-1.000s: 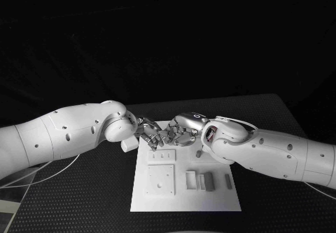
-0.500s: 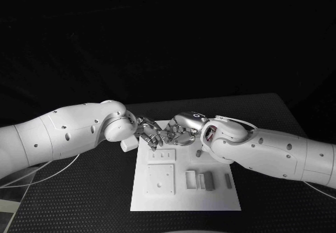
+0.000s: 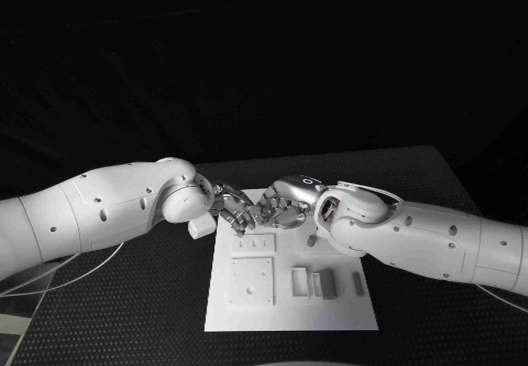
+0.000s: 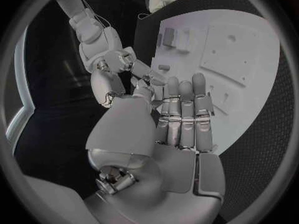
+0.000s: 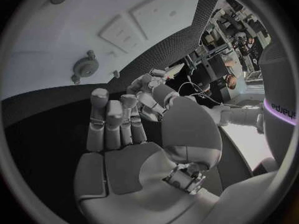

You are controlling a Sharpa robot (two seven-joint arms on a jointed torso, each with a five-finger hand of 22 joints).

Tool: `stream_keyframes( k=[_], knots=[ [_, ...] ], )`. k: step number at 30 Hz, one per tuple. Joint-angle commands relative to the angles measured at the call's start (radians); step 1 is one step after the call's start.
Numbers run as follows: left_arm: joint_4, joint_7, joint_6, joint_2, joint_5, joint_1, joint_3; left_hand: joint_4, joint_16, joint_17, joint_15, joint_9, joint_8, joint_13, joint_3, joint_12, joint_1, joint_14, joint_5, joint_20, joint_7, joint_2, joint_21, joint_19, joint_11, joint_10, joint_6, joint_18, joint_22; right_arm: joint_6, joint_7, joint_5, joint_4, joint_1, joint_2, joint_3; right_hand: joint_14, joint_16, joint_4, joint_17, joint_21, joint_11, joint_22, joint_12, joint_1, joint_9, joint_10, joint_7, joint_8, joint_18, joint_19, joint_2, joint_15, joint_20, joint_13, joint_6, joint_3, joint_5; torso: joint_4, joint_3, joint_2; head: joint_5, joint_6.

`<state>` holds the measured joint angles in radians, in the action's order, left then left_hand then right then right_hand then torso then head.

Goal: Assemble the parts on the task board

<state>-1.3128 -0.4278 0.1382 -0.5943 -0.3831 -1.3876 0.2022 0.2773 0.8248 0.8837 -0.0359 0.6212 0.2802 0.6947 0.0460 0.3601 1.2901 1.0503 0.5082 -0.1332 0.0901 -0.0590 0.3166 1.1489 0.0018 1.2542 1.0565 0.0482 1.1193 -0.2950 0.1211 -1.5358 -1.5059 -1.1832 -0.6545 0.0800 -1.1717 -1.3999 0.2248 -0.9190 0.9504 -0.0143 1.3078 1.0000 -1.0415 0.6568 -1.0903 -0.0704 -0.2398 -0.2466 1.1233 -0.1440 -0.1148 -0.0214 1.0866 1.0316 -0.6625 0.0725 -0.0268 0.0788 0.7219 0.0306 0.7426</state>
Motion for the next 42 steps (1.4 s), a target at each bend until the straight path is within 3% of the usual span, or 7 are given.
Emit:
stream_keyframes(
  k=[1, 17, 29, 35, 40, 41, 42],
  knots=[
    [-0.007, 0.022, 0.023, 0.002, 0.024, 0.0, -0.001, 0.006, 0.007, -0.001, 0.0, 0.001, 0.005, 0.002, 0.001, 0.005, 0.0, -0.006, 0.005, -0.001, 0.001, -0.006, 0.001, -0.003, -0.001, -0.004, 0.005, 0.012, 0.002, 0.005, 0.01, -0.013, 0.002, 0.001, 0.001, 0.0, -0.002, -0.004, -0.006, 0.002, 0.006, -0.005, 0.016, 0.004, 0.012, 0.001, -0.001, -0.019, -0.004, -0.015, 0.0, 0.002, -0.008, -0.005, -0.001, 0.029, 0.0, 0.004, -0.0007, 0.0007, 0.0, 0.001, 0.001],
    [-0.006, 0.016, 0.046, -0.001, 0.026, 0.0, -0.001, 0.008, 0.015, -0.005, -0.002, 0.006, 0.006, 0.003, 0.001, 0.016, -0.024, -0.01, -0.027, -0.002, 0.001, -0.017, -0.001, -0.002, -0.002, -0.011, 0.003, 0.012, 0.013, 0.003, 0.014, -0.014, 0.002, 0.002, 0.0, 0.0, -0.003, -0.003, -0.007, 0.002, 0.006, -0.006, 0.016, 0.004, 0.013, 0.001, -0.002, -0.019, -0.004, -0.015, 0.001, 0.002, -0.008, -0.005, -0.001, 0.031, 0.0, 0.004, -0.0003, 0.0008, 0.0, 0.002, 0.002],
    [-0.003, 0.021, 0.037, 0.0, 0.028, 0.001, -0.001, -0.025, 0.025, -0.012, -0.001, 0.013, 0.011, 0.001, 0.047, 0.028, 0.053, -0.013, -0.013, -0.001, -0.002, 0.024, -0.008, -0.006, -0.004, -0.011, 0.007, 0.012, 0.026, 0.007, 0.015, -0.014, 0.001, 0.002, -0.001, 0.0, -0.003, -0.003, -0.009, 0.002, 0.006, -0.006, 0.016, 0.004, 0.015, 0.001, -0.002, -0.019, -0.004, -0.015, 0.001, 0.001, -0.008, -0.005, -0.001, 0.031, 0.0, 0.003, -0.0002, 0.0009, 0.0, 0.001, 0.003],
    [-0.001, 0.032, 0.053, 0.0, 0.032, 0.003, -0.001, -0.05, 0.031, -0.014, 0.0, 0.031, 0.029, -0.001, 0.065, 0.034, 0.064, -0.011, -0.004, 0.0, -0.012, 0.065, -0.011, -0.007, -0.007, -0.005, 0.027, 0.011, 0.034, 0.011, 0.015, -0.014, 0.003, 0.003, -0.001, 0.0, -0.003, -0.003, -0.01, 0.003, 0.005, -0.006, 0.015, 0.004, 0.017, 0.001, -0.002, -0.019, -0.004, -0.015, 0.001, 0.0, -0.008, -0.005, -0.001, 0.031, 0.0, 0.003, 0.0008, 0.0003, 0.0, 0.002, 0.003],
    [-0.002, 0.037, 0.059, 0.0, 0.033, 0.003, -0.001, -0.119, 0.043, -0.015, 0.0, 0.075, 0.044, -0.003, 0.154, 0.043, 0.049, -0.013, -0.036, -0.002, -0.017, 0.081, -0.016, -0.011, -0.009, -0.003, 0.022, 0.009, 0.048, 0.013, 0.014, -0.013, 0.003, 0.003, 0.0, 0.0, -0.003, -0.003, -0.011, 0.003, 0.005, -0.006, 0.015, 0.004, 0.018, 0.001, -0.002, -0.019, -0.004, -0.015, 0.001, -0.001, -0.009, -0.005, -0.001, 0.031, 0.0, 0.003, 0.0009, 0.0007, 0.0, 0.003, 0.003],
    [-0.002, 0.038, 0.059, -0.001, 0.033, 0.003, -0.001, -0.194, 0.048, -0.017, -0.007, 0.096, 0.047, -0.003, 0.209, 0.05, -0.004, -0.015, -0.031, -0.002, -0.021, 0.083, -0.018, -0.014, -0.012, -0.002, 0.02, 0.01, 0.06, 0.014, 0.015, -0.013, 0.003, 0.004, 0.0, 0.0, -0.003, -0.003, -0.011, 0.003, 0.005, -0.006, 0.015, 0.004, 0.018, 0.001, -0.002, -0.019, -0.004, -0.015, 0.001, -0.001, -0.009, -0.005, -0.001, 0.031, 0.0, 0.003, 0.0009, 0.0009, 0.0, 0.003, 0.004],
    [-0.002, 0.039, 0.057, -0.001, 0.033, 0.003, -0.001, -0.328, 0.055, -0.022, -0.005, 0.117, 0.041, -0.006, 0.301, 0.056, -0.152, -0.015, -0.044, 0.008, -0.016, 0.096, -0.02, -0.009, -0.008, -0.006, 0.014, -0.001, 0.075, 0.016, 0.015, -0.013, 0.004, 0.004, 0.0, 0.0, -0.003, -0.003, -0.011, 0.003, 0.005, -0.006, 0.015, 0.003, 0.019, 0.001, -0.002, -0.019, -0.004, -0.015, 0.001, -0.002, -0.009, -0.005, -0.001, 0.031, 0.0, 0.003, 0.0007, 0.001, 0.0, 0.003, 0.004]
  ],
)
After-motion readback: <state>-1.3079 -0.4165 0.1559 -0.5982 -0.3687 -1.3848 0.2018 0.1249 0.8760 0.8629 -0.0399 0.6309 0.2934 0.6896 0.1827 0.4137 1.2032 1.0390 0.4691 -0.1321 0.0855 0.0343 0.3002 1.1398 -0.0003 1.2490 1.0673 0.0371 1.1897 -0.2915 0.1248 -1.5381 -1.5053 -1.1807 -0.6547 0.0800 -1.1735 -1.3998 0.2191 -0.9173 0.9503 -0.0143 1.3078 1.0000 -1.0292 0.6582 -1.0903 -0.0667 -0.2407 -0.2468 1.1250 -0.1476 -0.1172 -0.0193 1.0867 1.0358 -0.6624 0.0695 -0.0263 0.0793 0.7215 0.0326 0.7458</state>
